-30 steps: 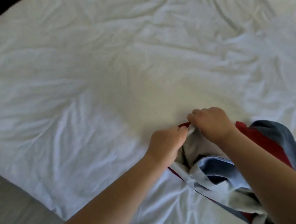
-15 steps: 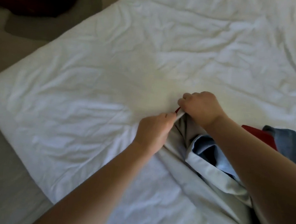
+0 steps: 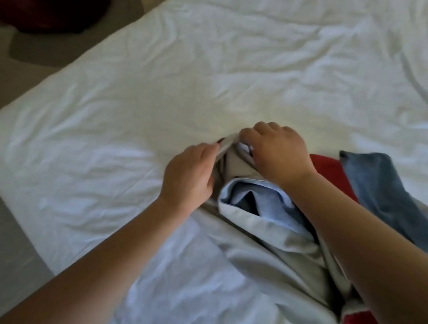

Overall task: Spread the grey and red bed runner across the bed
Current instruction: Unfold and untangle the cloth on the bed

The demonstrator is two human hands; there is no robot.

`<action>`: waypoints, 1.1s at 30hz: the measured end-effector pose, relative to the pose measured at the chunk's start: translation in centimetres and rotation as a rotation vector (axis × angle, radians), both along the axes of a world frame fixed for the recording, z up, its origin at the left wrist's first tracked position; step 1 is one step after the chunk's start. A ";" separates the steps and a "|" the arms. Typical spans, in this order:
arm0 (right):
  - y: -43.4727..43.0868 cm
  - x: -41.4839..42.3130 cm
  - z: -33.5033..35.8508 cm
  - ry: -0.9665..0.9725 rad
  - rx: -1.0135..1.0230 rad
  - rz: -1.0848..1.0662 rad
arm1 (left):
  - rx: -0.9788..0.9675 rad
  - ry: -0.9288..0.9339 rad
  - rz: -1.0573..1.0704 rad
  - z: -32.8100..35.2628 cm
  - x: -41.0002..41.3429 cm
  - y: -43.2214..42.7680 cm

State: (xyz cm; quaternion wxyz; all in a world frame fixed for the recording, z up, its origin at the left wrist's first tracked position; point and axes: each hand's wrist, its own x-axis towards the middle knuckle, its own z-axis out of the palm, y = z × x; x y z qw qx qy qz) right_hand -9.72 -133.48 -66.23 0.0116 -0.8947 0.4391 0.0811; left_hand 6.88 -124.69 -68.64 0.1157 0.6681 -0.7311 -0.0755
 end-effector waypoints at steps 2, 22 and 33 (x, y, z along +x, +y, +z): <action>1.6 -3.8 0.7 -0.110 -0.065 -0.084 | -0.066 0.029 -0.049 1.0 -1.4 -0.1; 9.2 -19.5 -0.7 -0.141 0.034 -0.599 | 0.050 -0.151 -0.392 -1.0 -16.7 -5.3; 6.3 -15.1 -2.4 -0.130 -0.056 -0.410 | 0.095 -0.453 -0.470 -2.8 -15.6 -6.7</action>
